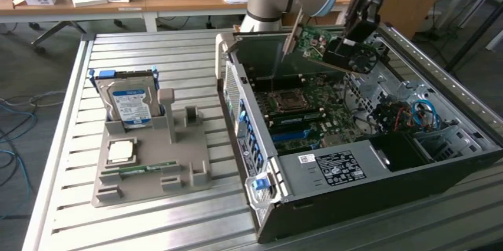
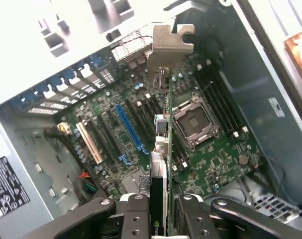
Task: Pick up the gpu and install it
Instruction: 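Insert the gpu into the slot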
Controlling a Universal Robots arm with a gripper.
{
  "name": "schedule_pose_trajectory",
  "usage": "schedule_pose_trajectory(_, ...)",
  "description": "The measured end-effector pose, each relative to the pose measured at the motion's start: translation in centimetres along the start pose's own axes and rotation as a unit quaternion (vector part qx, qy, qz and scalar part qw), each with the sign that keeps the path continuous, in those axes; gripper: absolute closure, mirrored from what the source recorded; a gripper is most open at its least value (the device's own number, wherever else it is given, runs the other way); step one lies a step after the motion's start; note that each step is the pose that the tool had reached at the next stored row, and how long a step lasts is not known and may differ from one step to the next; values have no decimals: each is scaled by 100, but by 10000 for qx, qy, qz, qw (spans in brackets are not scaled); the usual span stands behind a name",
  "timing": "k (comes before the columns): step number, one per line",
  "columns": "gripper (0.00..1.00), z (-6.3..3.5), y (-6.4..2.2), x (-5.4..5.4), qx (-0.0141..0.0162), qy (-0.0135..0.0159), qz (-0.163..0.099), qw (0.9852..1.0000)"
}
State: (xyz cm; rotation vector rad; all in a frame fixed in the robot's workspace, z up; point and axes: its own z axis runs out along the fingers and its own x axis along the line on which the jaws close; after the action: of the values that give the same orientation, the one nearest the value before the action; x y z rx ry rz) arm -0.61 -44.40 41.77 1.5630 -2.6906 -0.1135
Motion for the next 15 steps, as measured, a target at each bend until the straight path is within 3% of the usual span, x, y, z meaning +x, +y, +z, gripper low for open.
schedule_pose_trajectory(4,74,6,0,0,-4,26,-325,9995)
schedule_pose_trajectory(8,74,11,-1,0,-7,51,-638,9979)
schedule_pose_trajectory(15,74,22,-2,0,-14,93,-1190,9929)
